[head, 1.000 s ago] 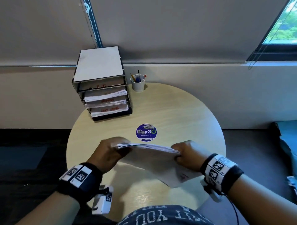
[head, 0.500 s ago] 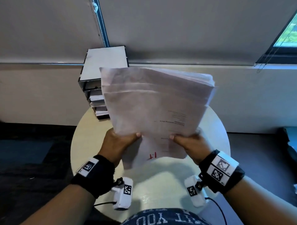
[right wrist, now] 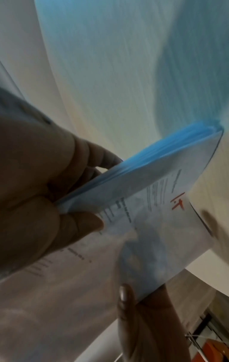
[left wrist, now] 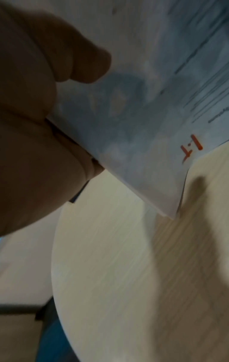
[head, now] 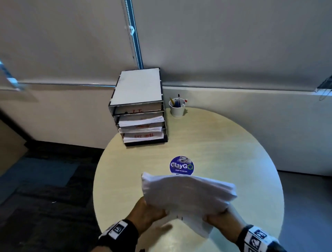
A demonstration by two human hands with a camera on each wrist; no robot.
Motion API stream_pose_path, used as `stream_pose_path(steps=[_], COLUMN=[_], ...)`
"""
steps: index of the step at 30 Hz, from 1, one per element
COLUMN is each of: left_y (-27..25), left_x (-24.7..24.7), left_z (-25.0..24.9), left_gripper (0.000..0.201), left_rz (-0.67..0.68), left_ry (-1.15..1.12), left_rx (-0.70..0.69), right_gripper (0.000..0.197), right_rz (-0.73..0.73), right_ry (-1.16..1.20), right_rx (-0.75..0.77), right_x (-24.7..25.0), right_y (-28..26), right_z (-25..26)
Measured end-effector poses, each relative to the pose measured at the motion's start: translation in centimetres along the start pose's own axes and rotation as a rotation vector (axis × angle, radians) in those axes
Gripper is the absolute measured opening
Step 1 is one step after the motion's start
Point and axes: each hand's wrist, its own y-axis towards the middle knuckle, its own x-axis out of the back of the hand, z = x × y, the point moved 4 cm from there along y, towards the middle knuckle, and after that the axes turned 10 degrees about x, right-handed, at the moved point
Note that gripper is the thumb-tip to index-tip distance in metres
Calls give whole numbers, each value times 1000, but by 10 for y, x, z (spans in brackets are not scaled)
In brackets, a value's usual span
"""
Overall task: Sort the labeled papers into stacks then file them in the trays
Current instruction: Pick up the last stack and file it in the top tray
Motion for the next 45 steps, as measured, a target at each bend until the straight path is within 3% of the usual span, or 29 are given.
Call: stream_pose_path(steps=[1, 3, 4, 6, 8, 10, 11, 12, 15, 18, 21, 24, 26, 30, 36, 41, 45], left_y=[1, 1, 3, 4, -1, -5, 0, 5, 32, 55, 79, 102, 115, 136, 145, 124, 123], left_x=[0, 1, 4, 8, 10, 23, 34, 46, 88, 121, 149, 174, 182, 193, 195, 186, 191], left_z=[1, -4, -6, -24, -50, -77, -80, -85, -80, -81, -83, -87, -94, -104, -113, -110, -108], left_gripper=[44, 38, 35, 37, 34, 44, 34, 20, 34, 28, 30, 47, 35, 28, 29, 37, 33], left_rz=[3, -13, -20, -29, -21, -75, -78, -86, -148, -190, -204, -201, -164, -141, -74, 120, 13], left_ry=[35, 98, 85, 42, -25, -90, -150, -228, -409, -407, -382, -394, -397, -429, -537, -636, -652], left_rx=[-7, 7, 41, 79, 85, 73, 88, 106, 177, 242, 250, 255, 253, 272, 252, 210, 236], right_gripper=[26, 44, 40, 10, 26, 43, 46, 42, 30, 30, 53, 79, 91, 53, 27, 21, 18], right_rz=[45, 138, 174, 178, 176, 256, 290, 306, 260, 209, 218, 207, 171, 180, 160, 96, 29], right_ry=[-74, -176, -230, -249, -107, 73, 116, 115, 48, 39, 66, 69, 118, 290, 349, 505, 476], right_rx=[-21, -99, -110, -26, 87, 102, 87, 87, 100, 41, -13, 8, 1, -38, -39, -73, -95], right_x=[-4, -4, -2, 6, 13, 9, 6, 0, -21, -43, -61, -72, -74, -77, -80, -90, -98], right_y=[0, 5, 8, 18, 24, 31, 35, 38, 61, 87, 113, 137, 151, 164, 184, 201, 231], right_z=[3, 5, 10, 29, 52, 72, 77, 84, 92, 99, 109, 116, 115, 134, 145, 161, 177])
